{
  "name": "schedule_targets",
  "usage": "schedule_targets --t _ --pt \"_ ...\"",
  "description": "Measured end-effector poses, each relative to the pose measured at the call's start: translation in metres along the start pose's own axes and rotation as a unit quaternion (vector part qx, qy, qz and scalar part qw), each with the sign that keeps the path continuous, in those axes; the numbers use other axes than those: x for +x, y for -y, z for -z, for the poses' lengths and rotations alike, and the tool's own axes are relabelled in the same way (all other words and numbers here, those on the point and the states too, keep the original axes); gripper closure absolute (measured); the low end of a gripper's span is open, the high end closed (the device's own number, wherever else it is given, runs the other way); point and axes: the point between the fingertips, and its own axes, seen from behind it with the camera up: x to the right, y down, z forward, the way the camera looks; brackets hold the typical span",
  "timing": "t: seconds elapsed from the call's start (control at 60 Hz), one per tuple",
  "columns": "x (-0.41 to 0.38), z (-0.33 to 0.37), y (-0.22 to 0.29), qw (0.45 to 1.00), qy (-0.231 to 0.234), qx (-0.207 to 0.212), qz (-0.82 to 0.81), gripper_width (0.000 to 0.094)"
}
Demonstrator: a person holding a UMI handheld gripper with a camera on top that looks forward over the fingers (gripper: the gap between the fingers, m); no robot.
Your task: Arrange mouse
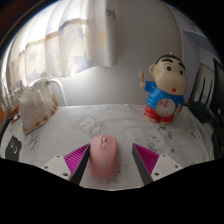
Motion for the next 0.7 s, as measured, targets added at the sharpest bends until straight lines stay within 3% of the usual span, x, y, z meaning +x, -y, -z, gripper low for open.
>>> schedule_targets --t 0.117,0.167,0.217,0.417,0.567,0.7 --pt "-0.002 -0.002 -0.001 1.000 0.000 0.000 0.006 0.0131" --pt "-0.007 -0.003 -0.001 1.000 0.005 0.002 0.013 0.0244" --pt "-0.009 -0.003 -0.001 1.000 0.007 0.002 0.016 0.0448" --pt "-0.003 0.000 0.009 1.000 -0.018 -0.007 0.016 0.0509" --pt "-0.015 0.038 0.056 0.999 -0.029 0.019 0.026 0.0529" --pt "-0.088 0.094 0.095 0.999 0.017 0.038 0.016 0.0551"
